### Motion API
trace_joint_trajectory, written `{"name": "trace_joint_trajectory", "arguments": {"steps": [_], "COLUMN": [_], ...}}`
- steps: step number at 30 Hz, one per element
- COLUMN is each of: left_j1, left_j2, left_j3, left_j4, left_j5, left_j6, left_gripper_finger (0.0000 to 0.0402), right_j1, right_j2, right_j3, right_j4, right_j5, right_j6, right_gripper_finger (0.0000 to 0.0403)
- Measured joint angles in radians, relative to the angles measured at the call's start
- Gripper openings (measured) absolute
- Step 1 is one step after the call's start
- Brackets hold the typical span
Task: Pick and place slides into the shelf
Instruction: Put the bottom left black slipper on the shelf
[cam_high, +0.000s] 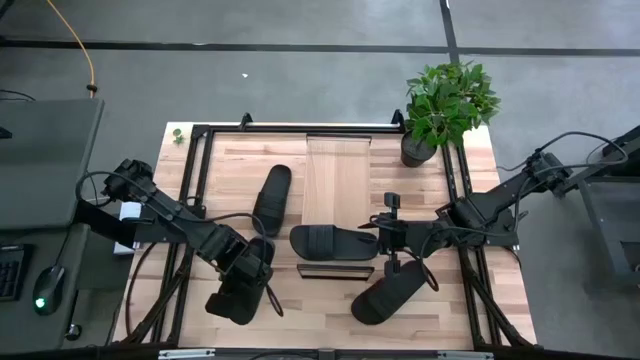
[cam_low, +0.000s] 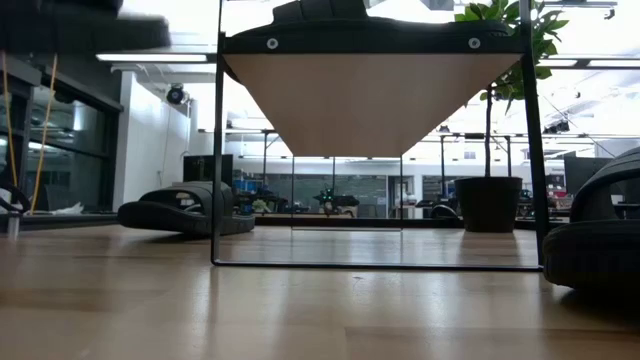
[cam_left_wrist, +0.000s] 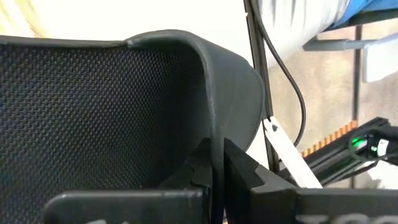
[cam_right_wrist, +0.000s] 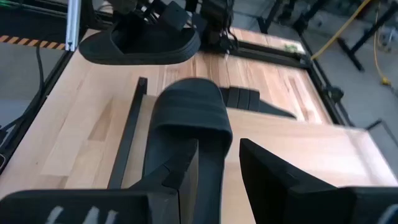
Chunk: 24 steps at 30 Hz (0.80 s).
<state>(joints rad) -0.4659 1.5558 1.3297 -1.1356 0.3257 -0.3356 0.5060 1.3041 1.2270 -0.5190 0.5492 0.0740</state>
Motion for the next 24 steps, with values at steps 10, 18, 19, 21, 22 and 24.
{"name": "trace_joint_trajectory", "arguments": {"steps": [10,18,19,21,22,24], "left_j1": [-0.073,-0.145,-0.146,-0.145,-0.144,-0.142], "left_j2": [-0.001,-0.001,-0.001,-0.001,-0.001,-0.001], "left_j3": [0.221,0.334,0.340,0.347,0.347,0.347], "left_j4": [-0.052,-0.059,-0.061,-0.066,-0.072,-0.085], "left_j5": [-0.032,-0.035,-0.037,-0.044,-0.046,-0.050], "left_j6": [0.049,0.223,0.231,0.239,0.244,0.269], "left_gripper_finger": [0.0005,0.0005,0.0005,0.0005,0.0005,0.0005], "right_j1": [0.000,0.001,0.001,0.001,0.001,0.000], "right_j2": [0.038,0.079,0.085,0.094,0.096,0.103], "right_j3": [0.000,0.000,0.000,0.000,0.000,0.000], "right_j4": [0.106,0.286,0.305,0.350,0.366,0.417], "right_j5": [-0.005,-0.034,-0.038,-0.046,-0.046,-0.056], "right_j6": [-0.254,-0.536,-0.573,-0.641,-0.673,-0.742], "right_gripper_finger": [0.0108,0.0108,0.0108,0.0108,0.0108,0.0108]}}
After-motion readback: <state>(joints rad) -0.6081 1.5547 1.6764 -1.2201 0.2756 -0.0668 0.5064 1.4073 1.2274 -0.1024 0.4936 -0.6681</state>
